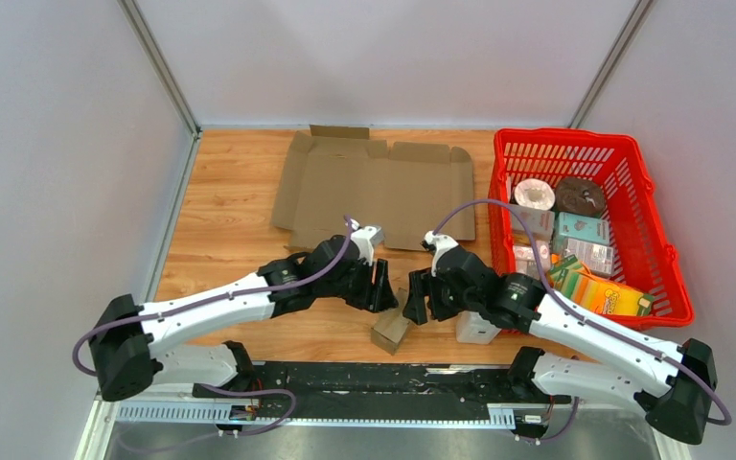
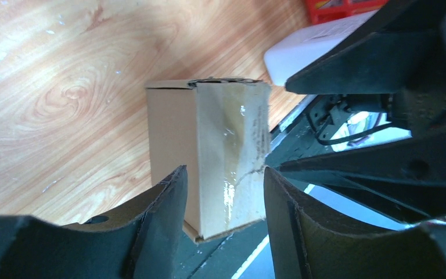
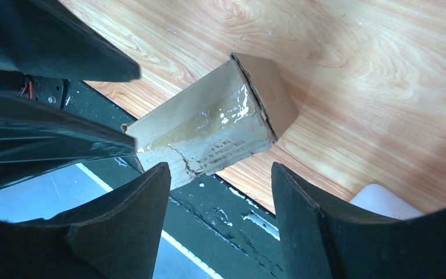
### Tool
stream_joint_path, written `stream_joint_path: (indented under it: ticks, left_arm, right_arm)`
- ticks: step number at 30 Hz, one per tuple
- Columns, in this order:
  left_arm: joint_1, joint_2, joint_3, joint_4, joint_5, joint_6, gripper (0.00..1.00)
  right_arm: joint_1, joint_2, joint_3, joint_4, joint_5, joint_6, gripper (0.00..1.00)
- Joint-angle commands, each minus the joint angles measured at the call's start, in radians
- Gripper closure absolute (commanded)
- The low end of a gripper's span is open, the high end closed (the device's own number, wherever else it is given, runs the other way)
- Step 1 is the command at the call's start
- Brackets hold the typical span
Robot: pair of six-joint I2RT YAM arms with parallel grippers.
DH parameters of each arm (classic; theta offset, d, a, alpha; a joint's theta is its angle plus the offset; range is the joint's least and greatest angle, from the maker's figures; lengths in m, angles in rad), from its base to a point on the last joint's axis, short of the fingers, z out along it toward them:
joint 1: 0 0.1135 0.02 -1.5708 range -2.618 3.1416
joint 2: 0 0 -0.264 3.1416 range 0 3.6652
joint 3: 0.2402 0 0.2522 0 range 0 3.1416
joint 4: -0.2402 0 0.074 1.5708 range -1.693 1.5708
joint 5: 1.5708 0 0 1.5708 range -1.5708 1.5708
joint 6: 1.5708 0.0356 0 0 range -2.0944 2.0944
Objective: Fold the paper box
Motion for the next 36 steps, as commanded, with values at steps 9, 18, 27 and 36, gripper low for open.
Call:
stream_joint_path:
  ticks: [9,18,27,36]
  left_arm:
    - [0.035,0.024,-0.104,0.198,0.043,-0.078,0.43]
    - [0.040,-0.086,-0.209,0.252,0.061,-0.167,0.45]
    - [0.044,-0.341,-0.216,0.063,-0.042,-0.172,0.44]
    - [0.093,-0.304,-0.200,-0.018,-0.062,-0.135,0.43]
  right_arm:
    - [-0.015,0.058,-0.067,0.171,-0.148,0.115,0.48]
    - [-0.013,0.083,-0.189,0.542,-0.300,0.198,0.68]
    - [-0.013,0.316,-0.128,0.912,-0.390,0.233,0.70]
    - [-0.059,0.457,0.012,0.497,-0.243,-0.015,0.51]
